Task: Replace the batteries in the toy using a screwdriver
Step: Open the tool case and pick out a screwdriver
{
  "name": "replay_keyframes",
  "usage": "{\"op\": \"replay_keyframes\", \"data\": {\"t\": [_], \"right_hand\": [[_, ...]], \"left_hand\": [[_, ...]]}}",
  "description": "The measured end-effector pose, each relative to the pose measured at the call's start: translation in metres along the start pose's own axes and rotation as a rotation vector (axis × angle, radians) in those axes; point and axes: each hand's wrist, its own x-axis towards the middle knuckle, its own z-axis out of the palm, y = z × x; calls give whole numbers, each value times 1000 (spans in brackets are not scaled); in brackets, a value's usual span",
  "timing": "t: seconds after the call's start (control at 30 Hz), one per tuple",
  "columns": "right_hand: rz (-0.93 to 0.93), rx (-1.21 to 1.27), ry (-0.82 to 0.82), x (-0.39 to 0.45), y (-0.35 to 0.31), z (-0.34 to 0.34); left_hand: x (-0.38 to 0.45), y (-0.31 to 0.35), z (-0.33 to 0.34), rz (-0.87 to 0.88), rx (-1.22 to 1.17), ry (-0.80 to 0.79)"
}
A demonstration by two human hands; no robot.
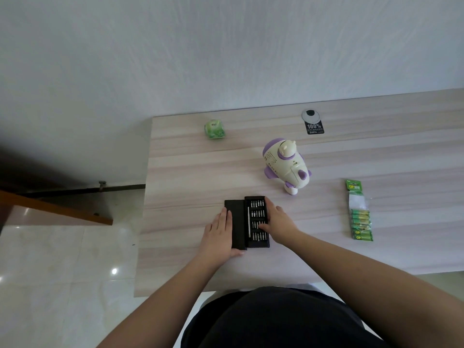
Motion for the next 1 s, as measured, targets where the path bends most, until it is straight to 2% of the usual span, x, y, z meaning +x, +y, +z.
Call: {"op": "replay_keyframes", "data": {"t": [0.23, 0.73, 1.0], "right_hand": [[7, 40, 15, -4, -1, 1], [92, 74, -10, -16, 13, 0], [80, 58, -21, -21, 40, -10]], "left_hand": [[-6, -1, 11, 2, -95, 46], [-2, -5, 12, 5, -112, 42], [13, 11, -1, 24, -239, 213]]}}
